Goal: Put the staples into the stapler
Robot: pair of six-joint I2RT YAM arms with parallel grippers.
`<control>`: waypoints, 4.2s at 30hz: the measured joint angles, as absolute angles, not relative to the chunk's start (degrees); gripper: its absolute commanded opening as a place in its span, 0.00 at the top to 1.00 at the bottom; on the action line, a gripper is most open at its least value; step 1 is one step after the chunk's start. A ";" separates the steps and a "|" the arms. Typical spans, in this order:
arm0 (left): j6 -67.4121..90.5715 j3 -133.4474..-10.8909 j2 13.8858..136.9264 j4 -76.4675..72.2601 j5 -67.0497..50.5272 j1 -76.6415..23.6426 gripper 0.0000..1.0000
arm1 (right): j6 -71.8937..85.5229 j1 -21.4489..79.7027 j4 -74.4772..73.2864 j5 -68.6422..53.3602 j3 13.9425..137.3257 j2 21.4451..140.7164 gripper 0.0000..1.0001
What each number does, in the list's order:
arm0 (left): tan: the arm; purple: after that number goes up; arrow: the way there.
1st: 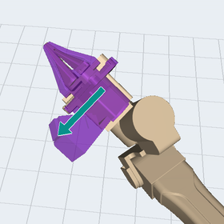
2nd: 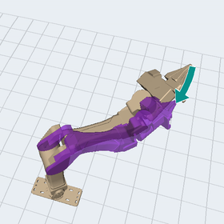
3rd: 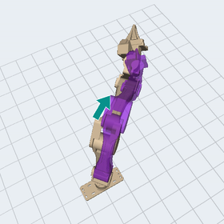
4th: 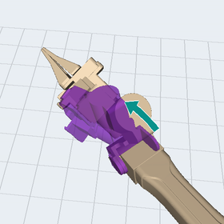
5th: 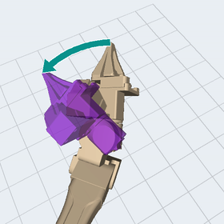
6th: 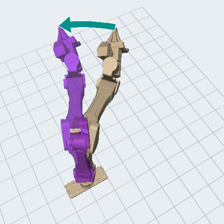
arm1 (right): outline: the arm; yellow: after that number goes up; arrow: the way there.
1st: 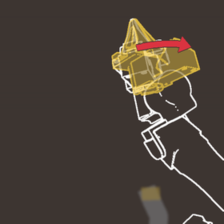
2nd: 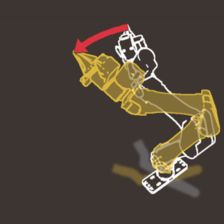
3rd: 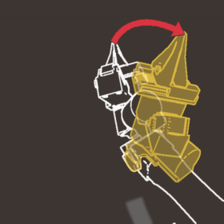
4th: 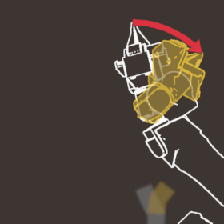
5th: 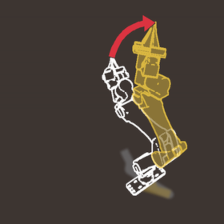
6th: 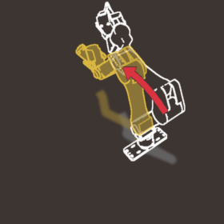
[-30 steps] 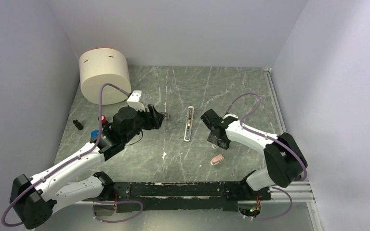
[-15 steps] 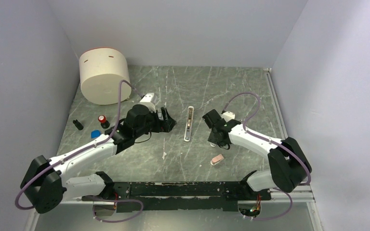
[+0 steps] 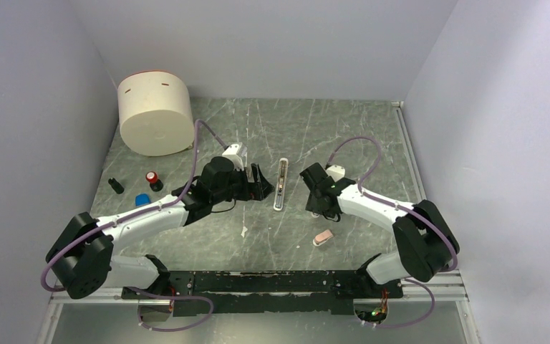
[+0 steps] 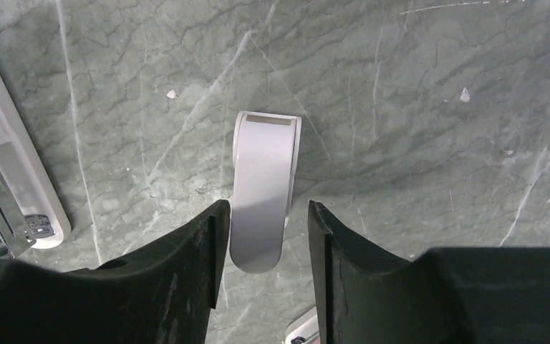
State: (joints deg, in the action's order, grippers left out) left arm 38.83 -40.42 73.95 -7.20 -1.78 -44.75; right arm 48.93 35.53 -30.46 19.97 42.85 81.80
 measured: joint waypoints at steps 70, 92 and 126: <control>47.48 -53.98 106.59 -36.29 -7.64 -56.36 0.71 | 44.62 9.98 -22.35 -18.26 34.83 60.42 0.96; 47.55 -54.83 108.84 -35.48 -8.38 -56.42 0.71 | 44.03 8.95 -23.90 -20.27 35.88 61.76 0.96; 45.82 -59.46 113.27 -31.18 -8.45 -56.36 0.95 | 38.06 9.13 -36.58 -12.29 46.96 70.65 0.74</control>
